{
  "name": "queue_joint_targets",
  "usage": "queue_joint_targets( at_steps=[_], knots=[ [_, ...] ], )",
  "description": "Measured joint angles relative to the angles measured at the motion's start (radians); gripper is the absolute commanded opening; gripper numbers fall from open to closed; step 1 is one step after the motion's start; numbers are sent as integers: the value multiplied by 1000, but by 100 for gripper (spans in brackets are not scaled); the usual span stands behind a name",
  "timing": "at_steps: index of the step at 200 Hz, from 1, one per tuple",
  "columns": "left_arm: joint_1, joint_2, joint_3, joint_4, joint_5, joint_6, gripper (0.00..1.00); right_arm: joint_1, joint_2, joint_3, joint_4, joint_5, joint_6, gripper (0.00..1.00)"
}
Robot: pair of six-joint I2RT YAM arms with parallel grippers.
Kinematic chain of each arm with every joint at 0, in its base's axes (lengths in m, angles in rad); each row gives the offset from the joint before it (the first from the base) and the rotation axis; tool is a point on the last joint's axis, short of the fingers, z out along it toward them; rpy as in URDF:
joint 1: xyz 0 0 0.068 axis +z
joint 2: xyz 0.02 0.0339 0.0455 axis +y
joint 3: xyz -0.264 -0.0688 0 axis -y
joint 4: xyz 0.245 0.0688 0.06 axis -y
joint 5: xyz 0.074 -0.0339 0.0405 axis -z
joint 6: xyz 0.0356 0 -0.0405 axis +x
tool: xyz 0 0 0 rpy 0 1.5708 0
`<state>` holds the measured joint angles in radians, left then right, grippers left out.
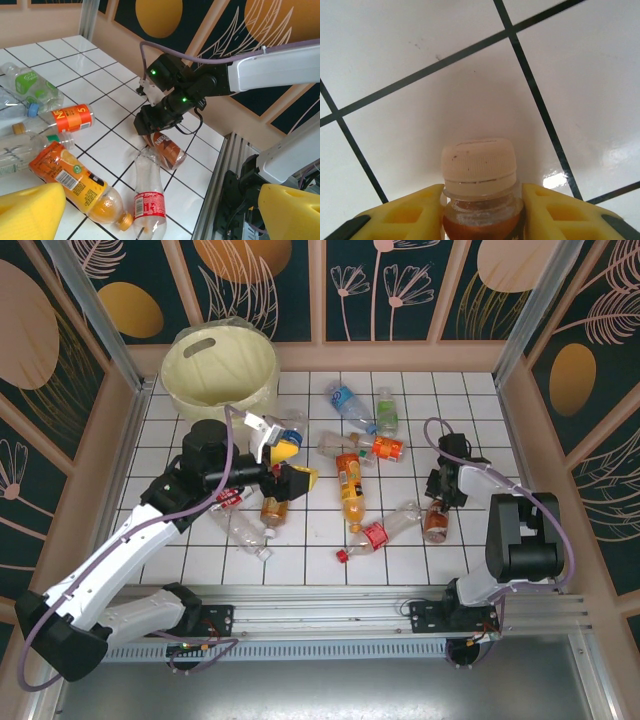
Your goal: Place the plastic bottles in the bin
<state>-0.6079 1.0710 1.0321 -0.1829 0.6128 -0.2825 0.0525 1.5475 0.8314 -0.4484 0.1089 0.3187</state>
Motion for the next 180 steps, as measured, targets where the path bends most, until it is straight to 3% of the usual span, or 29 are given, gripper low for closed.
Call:
queue_joint_targets(
  at_steps=[55, 130, 180],
  knots=[
    [-1, 50, -39, 36, 9, -60, 99, 6, -25, 0, 55, 16, -27, 35],
    [-85, 138, -161, 266, -8, -256, 99, 117, -281, 97, 124, 46, -74, 35],
    [-203, 224, -209, 500, -93, -323, 99, 232, -386, 153, 199, -92, -5, 35]
  ],
)
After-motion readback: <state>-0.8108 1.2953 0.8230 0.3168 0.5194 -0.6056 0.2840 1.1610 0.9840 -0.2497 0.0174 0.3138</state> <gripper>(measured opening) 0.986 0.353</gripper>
